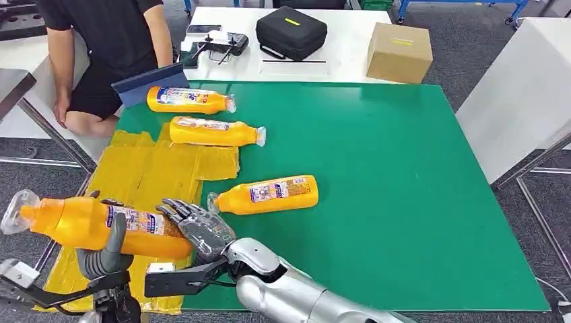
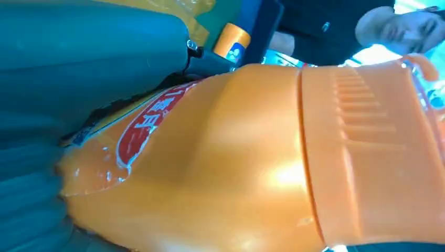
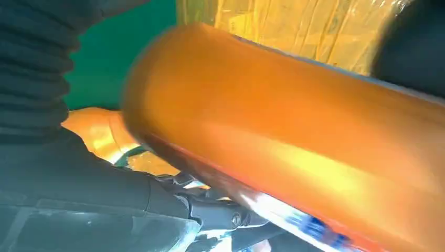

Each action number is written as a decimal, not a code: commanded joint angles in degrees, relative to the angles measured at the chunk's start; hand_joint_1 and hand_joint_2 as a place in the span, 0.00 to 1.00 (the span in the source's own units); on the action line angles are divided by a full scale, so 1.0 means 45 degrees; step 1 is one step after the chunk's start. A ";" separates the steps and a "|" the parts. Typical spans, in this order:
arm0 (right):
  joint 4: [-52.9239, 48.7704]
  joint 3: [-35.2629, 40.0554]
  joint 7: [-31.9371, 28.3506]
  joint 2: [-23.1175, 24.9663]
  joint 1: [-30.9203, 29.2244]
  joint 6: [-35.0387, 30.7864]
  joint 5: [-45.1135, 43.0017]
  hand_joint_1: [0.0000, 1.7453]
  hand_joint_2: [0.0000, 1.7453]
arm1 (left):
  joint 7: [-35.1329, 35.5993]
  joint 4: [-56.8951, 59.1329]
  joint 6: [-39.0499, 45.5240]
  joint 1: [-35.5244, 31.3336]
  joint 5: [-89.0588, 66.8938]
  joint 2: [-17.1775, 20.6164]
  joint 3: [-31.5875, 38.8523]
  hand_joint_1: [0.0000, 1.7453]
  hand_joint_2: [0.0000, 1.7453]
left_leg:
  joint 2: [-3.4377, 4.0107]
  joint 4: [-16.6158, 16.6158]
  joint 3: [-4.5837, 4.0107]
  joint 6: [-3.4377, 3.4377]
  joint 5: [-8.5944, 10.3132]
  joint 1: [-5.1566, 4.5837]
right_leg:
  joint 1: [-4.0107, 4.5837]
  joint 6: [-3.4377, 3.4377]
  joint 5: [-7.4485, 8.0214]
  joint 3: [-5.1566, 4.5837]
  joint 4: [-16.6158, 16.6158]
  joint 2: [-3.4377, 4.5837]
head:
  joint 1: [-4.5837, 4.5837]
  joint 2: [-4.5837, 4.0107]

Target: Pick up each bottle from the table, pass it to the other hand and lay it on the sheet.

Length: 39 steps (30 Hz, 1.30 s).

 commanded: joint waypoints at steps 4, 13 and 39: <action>0.0100 -0.0467 -0.0107 -0.0840 0.0406 -0.0213 0.0153 0.00 0.00 | -0.0127 0.0493 -0.0149 -0.1328 0.0061 0.0210 0.0317 1.00 1.00 | -0.0058 -0.0019 0.0058 -0.0052 -0.0006 0.0019 | 0.0019 -0.0030 -0.0021 0.0090 -0.0028 -0.0064 | 0.0000 0.0000; 0.0107 -0.0719 -0.0200 -0.1003 0.0365 -0.0214 0.0159 0.00 0.00 | -0.0150 0.0510 -0.0177 -0.1281 0.0074 0.0167 0.0342 1.00 1.00 | -0.0045 -0.0010 0.0029 -0.0039 0.0001 0.0014 | 0.0014 -0.0021 -0.0010 0.0055 -0.0017 -0.0049 | 0.0000 0.0000; -1.0396 -0.9288 0.0895 -0.5876 0.4377 -0.1141 0.5421 0.00 0.00 | 0.0212 0.0141 -0.0254 -0.1355 -0.2832 0.0734 0.1534 1.00 1.00 | -0.0159 0.0016 0.0014 -0.0040 0.0002 -0.0015 | -0.0003 -0.0008 -0.0020 0.0083 -0.0007 -0.0139 | 0.0005 0.0000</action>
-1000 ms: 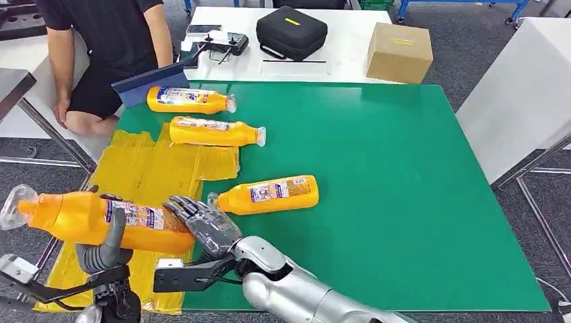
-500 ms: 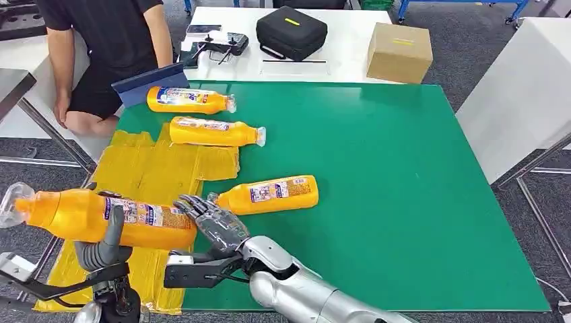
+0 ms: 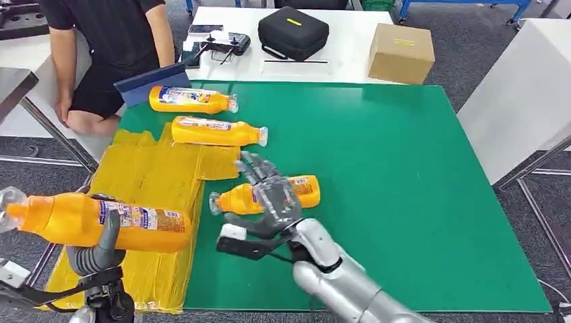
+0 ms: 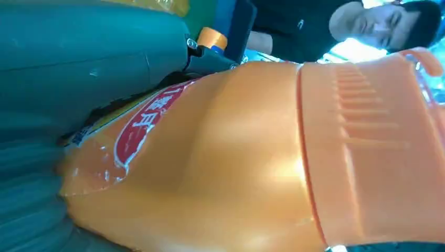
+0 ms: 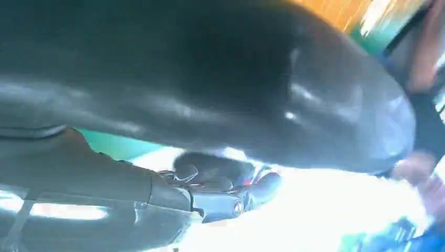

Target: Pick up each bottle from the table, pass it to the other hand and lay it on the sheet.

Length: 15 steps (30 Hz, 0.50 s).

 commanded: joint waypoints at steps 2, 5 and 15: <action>-0.6279 -0.5605 -0.0126 -0.2054 0.3588 0.1920 0.1393 0.00 0.00 | 0.0592 0.0619 0.0701 -0.1906 -0.2578 0.0788 0.1084 1.00 1.00 | -0.0114 0.0001 0.0023 -0.0057 -0.0003 0.0021 | 0.0020 -0.0031 -0.0033 0.0066 -0.0011 -0.0121 | 0.0010 0.0000; -0.6753 -0.6396 -0.0213 -0.2066 0.4622 0.2069 0.1783 0.00 0.00 | 0.0857 0.1205 0.1274 -0.2653 -0.3604 0.1023 0.1372 1.00 1.00 | -0.0117 0.0002 0.0036 -0.0074 -0.0007 0.0022 | 0.0022 -0.0044 -0.0040 0.0075 -0.0003 -0.0126 | 0.0000 0.0000; -0.7434 -0.7231 -0.0584 -0.1377 0.5094 0.2409 0.2339 0.00 0.00 | 0.0895 0.1945 0.1906 -0.3485 -0.5546 0.1167 0.1676 1.00 1.00 | 0.0002 -0.0007 0.0028 -0.0041 -0.0009 0.0019 | 0.0024 -0.0019 -0.0008 0.0033 -0.0002 -0.0016 | 0.0000 0.0000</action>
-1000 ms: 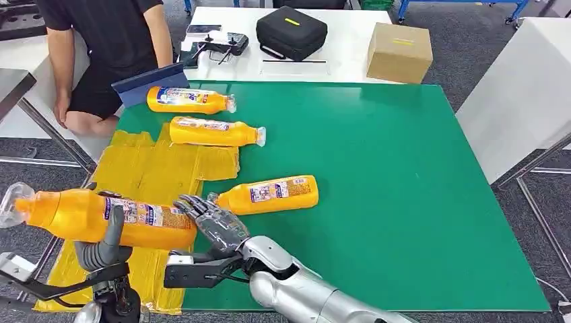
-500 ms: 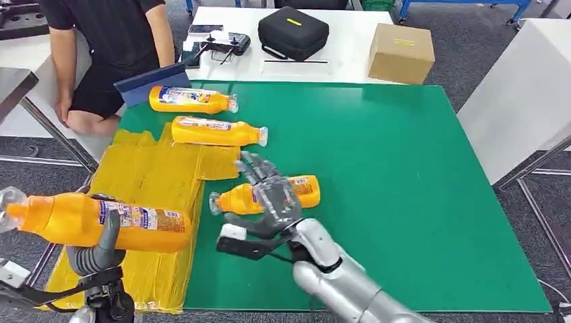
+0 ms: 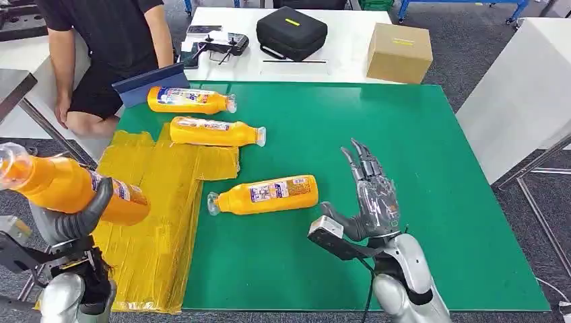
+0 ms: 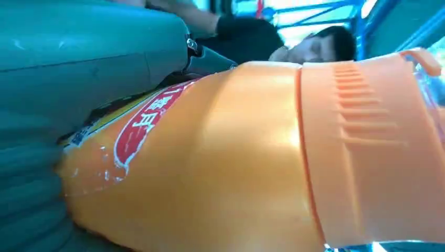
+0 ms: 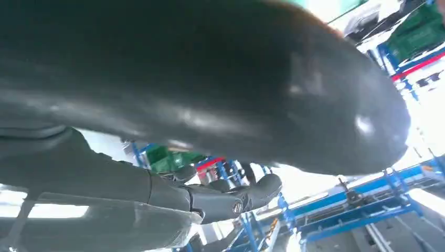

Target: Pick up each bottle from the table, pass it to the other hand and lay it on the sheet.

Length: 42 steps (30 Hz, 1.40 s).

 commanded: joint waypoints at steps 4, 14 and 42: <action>-0.0728 -0.1030 0.0004 0.0292 0.0271 0.0243 0.0101 0.00 0.00 | 0.0050 0.1201 0.0085 -0.1011 -0.0160 0.0326 0.0389 1.00 1.00 | 0.0000 0.0000 0.0047 -0.0055 -0.0017 0.0009 | 0.0005 -0.0032 -0.0023 0.0055 -0.0003 -0.0017 | 0.0000 0.0000; -0.1052 -0.1271 -0.0133 0.0305 0.0288 0.0865 -0.0085 0.00 0.00 | 0.1624 0.4300 0.2299 -0.3738 -0.7730 0.1234 -0.0577 1.00 1.00 | -0.0077 0.0006 0.0026 -0.0056 0.0016 0.0010 | 0.0006 -0.0041 -0.0018 0.0048 0.0003 -0.0087 | 0.0000 0.0000; -0.0180 -0.0863 -0.1061 -0.0785 0.0019 0.1239 -0.1128 0.00 0.00 | 0.4940 1.3829 0.3755 -0.7711 -1.8433 0.1144 -0.2842 1.00 1.00 | -0.0002 0.0012 -0.0005 -0.0034 0.0033 0.0004 | -0.0001 0.0007 0.0020 0.0014 -0.0001 -0.0008 | 0.0000 0.0000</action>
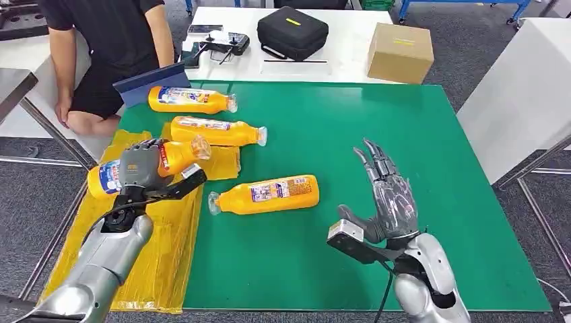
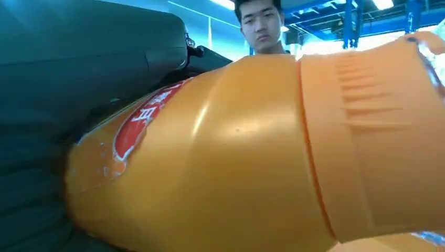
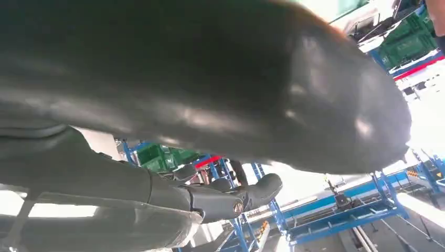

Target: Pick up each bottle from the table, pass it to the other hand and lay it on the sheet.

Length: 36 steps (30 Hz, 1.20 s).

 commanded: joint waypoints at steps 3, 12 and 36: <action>0.0556 -0.0019 0.0051 -0.0121 -0.0208 0.0007 -0.0059 0.00 0.00 | 0.0175 0.1260 -0.0098 -0.0933 -0.0650 0.0235 -0.0693 1.00 1.00 | 0.0003 0.0012 0.0040 -0.0066 -0.0021 0.0026 | 0.0024 -0.0041 -0.0017 0.0047 0.0001 -0.0003 | 0.0005 0.0000; 0.0209 -0.0283 0.0274 0.0637 -0.0295 0.0672 0.0574 0.00 0.00 | 0.1087 0.2829 -0.0118 -0.1540 -0.1927 0.0109 -0.1938 1.00 1.00 | -0.0017 0.0012 0.0041 -0.0066 -0.0020 0.0018 | 0.0014 -0.0042 -0.0027 0.0051 0.0010 -0.0023 | 0.0005 0.0000; 0.1012 -0.0078 0.0154 0.0818 -0.1063 0.1034 0.0676 0.00 0.00 | 0.0070 0.2682 -0.0236 -0.1333 -0.1927 0.0059 -0.1596 0.00 0.00 | 0.0021 -0.0002 0.0081 -0.0084 -0.0032 0.0022 | 0.0019 -0.0053 -0.0024 0.0085 -0.0005 0.0015 | 0.0000 0.0000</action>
